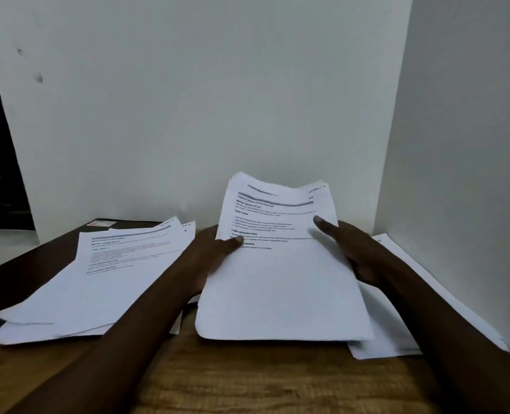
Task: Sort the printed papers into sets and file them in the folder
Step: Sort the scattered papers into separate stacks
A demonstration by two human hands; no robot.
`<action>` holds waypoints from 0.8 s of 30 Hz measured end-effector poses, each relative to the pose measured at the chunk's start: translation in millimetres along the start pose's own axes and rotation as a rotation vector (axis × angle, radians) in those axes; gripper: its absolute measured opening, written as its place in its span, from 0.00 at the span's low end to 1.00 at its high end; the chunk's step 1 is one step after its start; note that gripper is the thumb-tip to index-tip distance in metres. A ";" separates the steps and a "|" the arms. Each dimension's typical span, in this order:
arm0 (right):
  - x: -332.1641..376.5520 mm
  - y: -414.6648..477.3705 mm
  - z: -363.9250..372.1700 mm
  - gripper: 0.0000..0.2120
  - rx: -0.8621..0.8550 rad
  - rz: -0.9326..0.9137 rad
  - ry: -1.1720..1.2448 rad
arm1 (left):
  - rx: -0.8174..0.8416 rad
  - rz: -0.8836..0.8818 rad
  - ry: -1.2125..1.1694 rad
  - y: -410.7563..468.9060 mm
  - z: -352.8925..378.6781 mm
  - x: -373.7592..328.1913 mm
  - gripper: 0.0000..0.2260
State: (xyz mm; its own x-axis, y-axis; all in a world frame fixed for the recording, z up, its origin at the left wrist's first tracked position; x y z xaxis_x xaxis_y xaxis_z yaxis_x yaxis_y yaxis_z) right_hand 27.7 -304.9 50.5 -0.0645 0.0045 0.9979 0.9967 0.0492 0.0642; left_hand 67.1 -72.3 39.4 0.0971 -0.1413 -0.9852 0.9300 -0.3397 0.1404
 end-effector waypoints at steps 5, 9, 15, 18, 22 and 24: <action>8.2 2.6 -21.1 0.18 -0.299 -0.134 -0.079 | -0.033 0.087 -0.119 -1.5 -1.9 3.9 0.16; 8.1 2.3 -38.4 0.16 -0.459 -0.171 -0.163 | 0.091 0.015 -0.178 -3.7 10.1 10.9 0.18; 9.1 13.2 -47.5 0.06 -0.496 -0.204 -0.370 | 0.082 0.010 -0.205 -2.9 -2.7 14.4 0.17; 13.3 7.2 -53.5 0.10 -0.556 -0.222 -0.484 | 0.019 0.037 -0.186 -0.6 -14.4 13.2 0.16; 27.1 -19.5 -114.5 0.10 -0.666 -0.052 -0.790 | -0.087 0.056 -0.156 -0.2 -30.3 9.1 0.15; 21.1 -28.4 -150.2 0.15 -0.618 0.248 -1.030 | -0.127 0.038 -0.131 -2.2 -37.5 10.3 0.14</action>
State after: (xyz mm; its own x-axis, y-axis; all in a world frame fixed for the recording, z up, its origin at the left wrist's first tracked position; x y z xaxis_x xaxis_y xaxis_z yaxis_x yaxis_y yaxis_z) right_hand 5.4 -456.2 70.9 0.4014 0.7477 0.5290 0.8250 -0.5461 0.1458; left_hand 79.3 -38.2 25.3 0.0933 -0.2748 -0.9570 0.9647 -0.2129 0.1551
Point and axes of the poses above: each hand's wrist, its own y-axis towards the middle knuckle, its own z-axis out of the palm, x = y × z, the point moved 8 cm from there along y, towards the middle knuckle, and after that the axes turned 2 degrees about x, right-handed, at the moved point
